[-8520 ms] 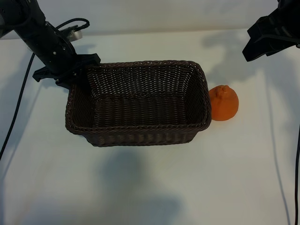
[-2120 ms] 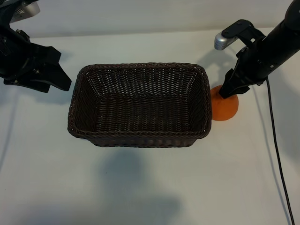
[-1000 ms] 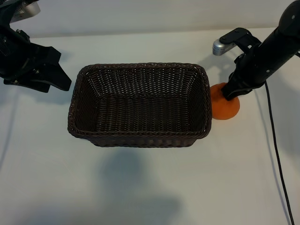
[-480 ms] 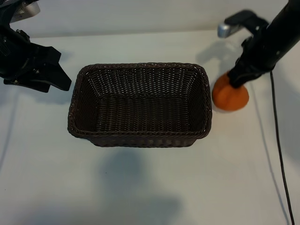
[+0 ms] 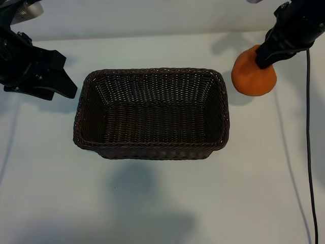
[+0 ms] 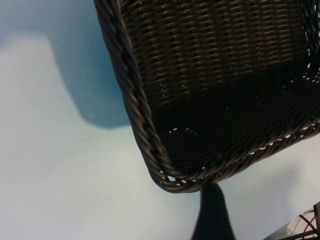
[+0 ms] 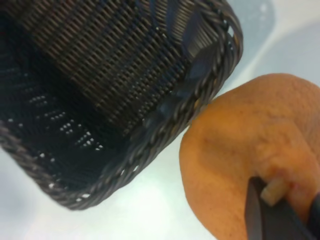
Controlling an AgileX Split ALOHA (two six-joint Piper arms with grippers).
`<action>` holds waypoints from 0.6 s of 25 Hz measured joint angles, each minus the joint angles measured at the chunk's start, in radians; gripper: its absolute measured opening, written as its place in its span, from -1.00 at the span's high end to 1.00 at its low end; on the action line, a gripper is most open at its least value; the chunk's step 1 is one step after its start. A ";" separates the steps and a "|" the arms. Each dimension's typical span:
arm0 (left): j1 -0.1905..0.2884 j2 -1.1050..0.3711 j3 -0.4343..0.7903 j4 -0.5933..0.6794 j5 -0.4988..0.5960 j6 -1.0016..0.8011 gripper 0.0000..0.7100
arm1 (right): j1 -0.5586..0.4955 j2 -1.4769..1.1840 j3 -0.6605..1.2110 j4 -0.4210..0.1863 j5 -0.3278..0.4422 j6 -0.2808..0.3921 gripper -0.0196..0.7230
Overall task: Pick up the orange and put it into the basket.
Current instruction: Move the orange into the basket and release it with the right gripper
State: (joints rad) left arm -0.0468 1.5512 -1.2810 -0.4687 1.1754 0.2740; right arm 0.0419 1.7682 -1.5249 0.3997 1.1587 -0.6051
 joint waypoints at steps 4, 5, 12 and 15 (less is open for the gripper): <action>0.000 0.000 0.000 0.000 0.000 0.000 -0.53 | 0.000 -0.014 0.000 0.007 0.015 0.030 0.81; 0.000 0.000 0.000 0.000 0.000 0.000 -0.53 | 0.000 -0.014 0.000 0.015 0.016 0.035 0.81; 0.000 0.000 0.000 0.000 0.000 0.000 -0.53 | 0.050 -0.014 0.000 0.064 0.013 0.042 0.81; 0.000 0.000 0.000 0.000 0.000 0.000 -0.53 | 0.105 -0.014 0.000 0.066 -0.003 0.042 0.81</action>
State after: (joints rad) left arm -0.0468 1.5512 -1.2810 -0.4687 1.1754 0.2740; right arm 0.1470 1.7539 -1.5247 0.4654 1.1560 -0.5629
